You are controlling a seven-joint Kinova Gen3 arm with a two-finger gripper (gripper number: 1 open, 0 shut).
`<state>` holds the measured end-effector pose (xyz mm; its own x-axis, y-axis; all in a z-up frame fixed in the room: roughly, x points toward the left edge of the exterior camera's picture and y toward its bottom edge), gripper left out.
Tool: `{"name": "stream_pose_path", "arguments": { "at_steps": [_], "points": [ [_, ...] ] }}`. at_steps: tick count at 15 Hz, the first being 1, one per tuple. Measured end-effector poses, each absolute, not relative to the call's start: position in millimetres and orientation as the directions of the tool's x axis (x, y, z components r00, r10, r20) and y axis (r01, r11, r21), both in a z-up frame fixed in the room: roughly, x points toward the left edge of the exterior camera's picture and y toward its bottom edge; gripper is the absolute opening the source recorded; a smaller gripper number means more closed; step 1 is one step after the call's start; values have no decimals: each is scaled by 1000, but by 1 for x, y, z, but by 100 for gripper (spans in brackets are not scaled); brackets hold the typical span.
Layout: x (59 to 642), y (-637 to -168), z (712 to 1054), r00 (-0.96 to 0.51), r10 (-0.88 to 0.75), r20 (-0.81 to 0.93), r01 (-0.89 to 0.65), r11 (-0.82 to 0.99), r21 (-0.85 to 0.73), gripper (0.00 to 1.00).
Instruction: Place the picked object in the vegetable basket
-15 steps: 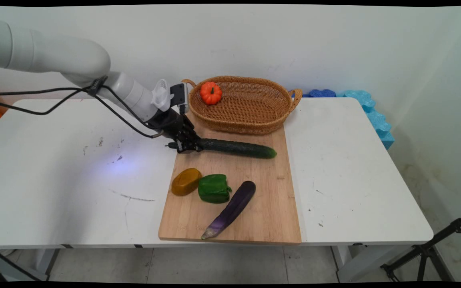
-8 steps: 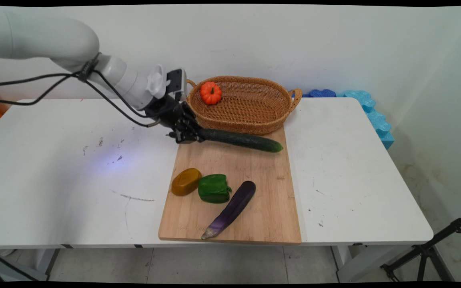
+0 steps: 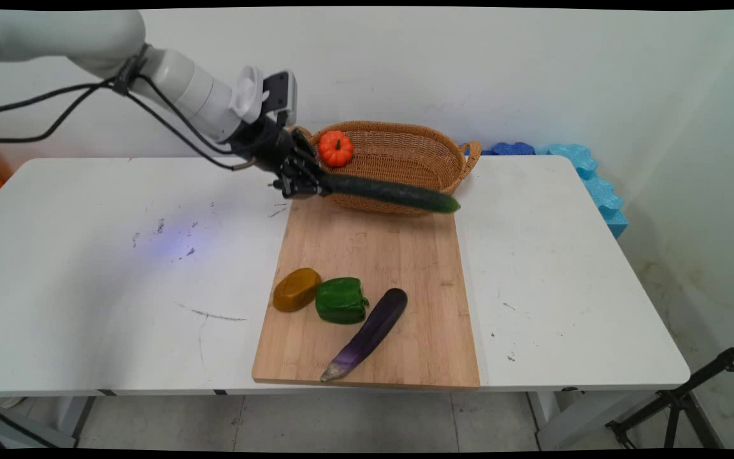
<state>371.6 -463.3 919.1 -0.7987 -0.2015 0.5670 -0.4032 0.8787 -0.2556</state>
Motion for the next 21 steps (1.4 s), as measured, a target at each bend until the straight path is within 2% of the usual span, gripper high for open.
{"name": "stream_pose_path", "arguments": {
  "at_steps": [12, 21],
  "points": [
    [379, -520, 954, -844, -112, 525, -373, 825, -424, 0],
    [381, -584, 943, -893, -53, 447, -313, 786, -532, 0]
  ]
}}
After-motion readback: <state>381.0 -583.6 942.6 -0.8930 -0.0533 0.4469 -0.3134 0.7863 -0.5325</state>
